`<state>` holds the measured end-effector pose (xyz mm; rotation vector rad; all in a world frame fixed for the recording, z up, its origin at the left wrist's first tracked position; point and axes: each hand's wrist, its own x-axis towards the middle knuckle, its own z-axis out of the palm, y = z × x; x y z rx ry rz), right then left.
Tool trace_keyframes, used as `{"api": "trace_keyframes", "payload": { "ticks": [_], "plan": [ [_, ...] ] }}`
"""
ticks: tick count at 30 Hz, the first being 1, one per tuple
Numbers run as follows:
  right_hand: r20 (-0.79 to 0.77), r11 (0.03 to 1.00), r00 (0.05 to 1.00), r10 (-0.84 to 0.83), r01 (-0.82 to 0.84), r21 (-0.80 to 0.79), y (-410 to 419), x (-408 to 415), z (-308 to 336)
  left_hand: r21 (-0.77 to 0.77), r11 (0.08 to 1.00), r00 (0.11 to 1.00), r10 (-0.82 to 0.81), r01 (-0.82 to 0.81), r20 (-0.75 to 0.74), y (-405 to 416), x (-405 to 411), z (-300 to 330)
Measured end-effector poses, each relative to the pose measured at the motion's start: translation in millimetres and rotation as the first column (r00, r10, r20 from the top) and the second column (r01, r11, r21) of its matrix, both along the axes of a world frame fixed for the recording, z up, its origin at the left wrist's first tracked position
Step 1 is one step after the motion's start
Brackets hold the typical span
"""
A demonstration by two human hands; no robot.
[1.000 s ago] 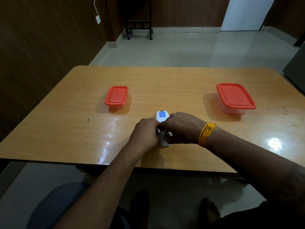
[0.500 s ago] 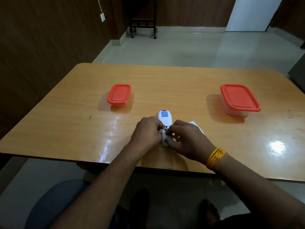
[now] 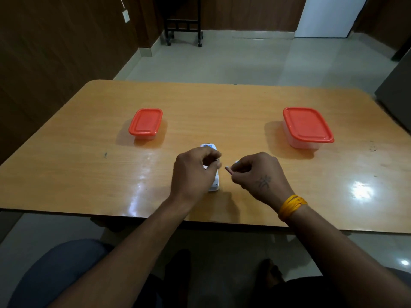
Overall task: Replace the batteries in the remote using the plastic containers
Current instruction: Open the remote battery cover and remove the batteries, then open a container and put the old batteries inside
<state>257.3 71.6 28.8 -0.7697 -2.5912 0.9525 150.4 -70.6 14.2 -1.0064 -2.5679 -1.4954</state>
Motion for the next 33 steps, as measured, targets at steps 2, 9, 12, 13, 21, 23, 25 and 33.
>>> {"api": "trace_keyframes", "payload": {
  "ticks": [2,9,12,13,21,23,25,33],
  "plan": [
    [-0.012,0.997,0.997,-0.072,0.072,-0.042,15,15,4,0.015,0.999,0.998,-0.036,0.036,0.06,14,15,-1],
    [0.077,0.95,0.947,-0.313,0.31,0.04,72,70,-5,-0.062,0.992,0.984,-0.097,0.107,0.146,91,66,-2],
    [0.126,0.933,0.924,-0.36,0.359,0.033,89,80,-15,-0.196,0.967,0.985,-0.151,0.164,0.078,121,82,-5],
    [0.148,0.932,0.92,-0.362,0.362,0.026,93,81,-19,-0.239,0.956,0.985,-0.158,0.172,0.075,129,85,-7],
    [0.226,0.947,0.92,-0.32,0.307,0.094,104,78,-25,-0.355,0.926,0.989,-0.099,0.133,0.111,155,86,-14],
    [0.221,0.949,0.923,-0.314,0.3,0.093,109,77,-25,-0.366,0.922,0.99,-0.095,0.128,0.105,157,86,-12],
    [0.221,0.949,0.923,-0.314,0.302,0.087,113,77,-26,-0.378,0.918,0.991,-0.088,0.121,0.103,157,87,-10],
    [0.224,0.951,0.925,-0.309,0.305,0.049,115,78,-24,-0.389,0.913,0.992,-0.096,0.123,0.088,156,88,-10]
  ]
}}
